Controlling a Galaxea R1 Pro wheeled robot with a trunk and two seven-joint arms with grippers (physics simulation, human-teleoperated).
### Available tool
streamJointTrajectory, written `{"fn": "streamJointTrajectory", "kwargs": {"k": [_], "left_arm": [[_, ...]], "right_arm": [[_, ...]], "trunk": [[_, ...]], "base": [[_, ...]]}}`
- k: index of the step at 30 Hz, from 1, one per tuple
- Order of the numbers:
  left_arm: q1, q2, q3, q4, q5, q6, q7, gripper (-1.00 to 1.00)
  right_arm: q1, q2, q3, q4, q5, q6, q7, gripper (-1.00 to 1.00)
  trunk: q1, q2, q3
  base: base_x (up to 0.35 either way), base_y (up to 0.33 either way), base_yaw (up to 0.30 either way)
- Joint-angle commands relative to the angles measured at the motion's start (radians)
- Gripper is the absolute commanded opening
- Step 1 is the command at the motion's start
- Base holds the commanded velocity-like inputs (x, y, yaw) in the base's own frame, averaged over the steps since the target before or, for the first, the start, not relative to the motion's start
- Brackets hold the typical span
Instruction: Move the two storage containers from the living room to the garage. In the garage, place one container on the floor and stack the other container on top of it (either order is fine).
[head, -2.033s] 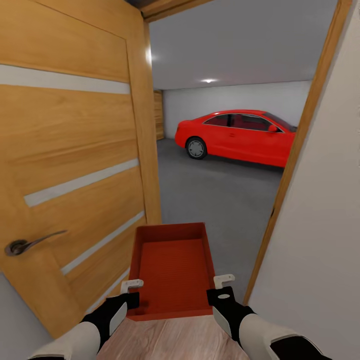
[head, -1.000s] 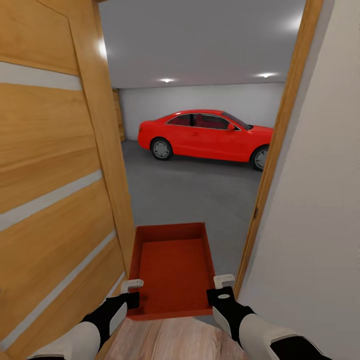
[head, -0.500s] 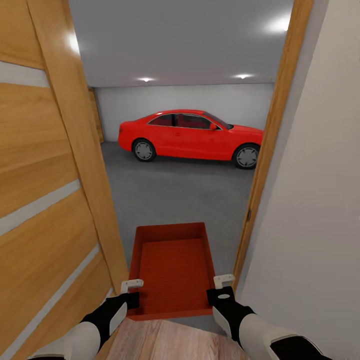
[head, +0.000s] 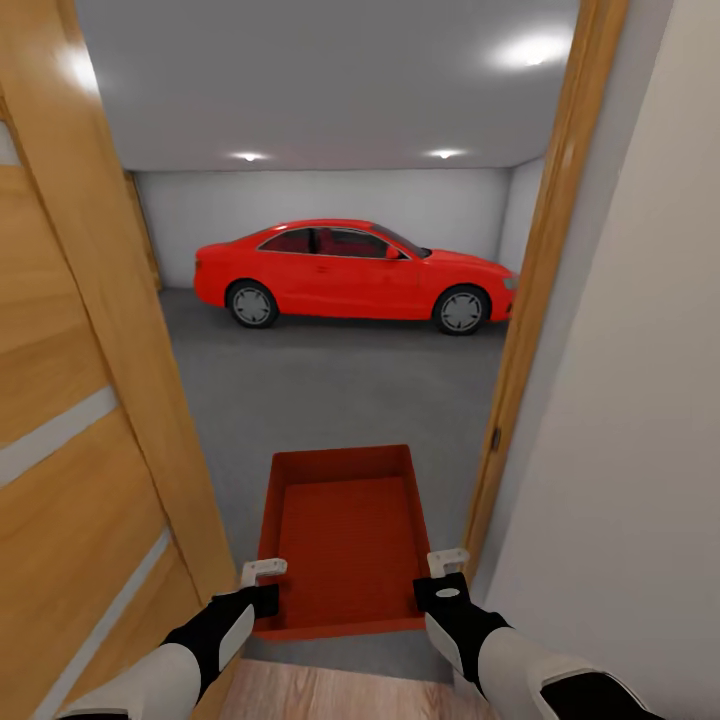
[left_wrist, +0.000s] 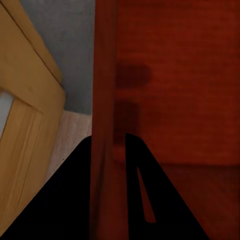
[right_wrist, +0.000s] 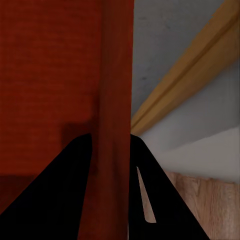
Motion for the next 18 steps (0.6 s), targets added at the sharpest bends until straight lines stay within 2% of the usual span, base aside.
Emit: {"fn": "streamJointTrajectory", "kwargs": {"k": [1, 12, 18], "left_arm": [[0.0, 0.05, 0.005, -0.029, 0.011, 0.006, 0.008, -1.0], [0.0, 0.05, 0.005, -0.029, 0.011, 0.006, 0.008, -1.0], [0.0, 0.05, 0.005, -0.029, 0.011, 0.006, 0.008, -1.0]], "right_arm": [[-0.001, 0.0, -0.017, 0.005, -0.006, 0.01, -0.012, -1.0], [-0.001, 0.0, -0.017, 0.005, -0.006, 0.01, -0.012, -1.0], [-0.001, 0.0, -0.017, 0.005, -0.006, 0.01, -0.012, -1.0]], "trunk": [[0.001, -0.002, -0.002], [0.001, -0.002, -0.002], [0.001, -0.002, -0.002]], "base": [[0.199, 0.228, -0.237], [0.199, 0.228, -0.223], [0.199, 0.228, -0.029]]}}
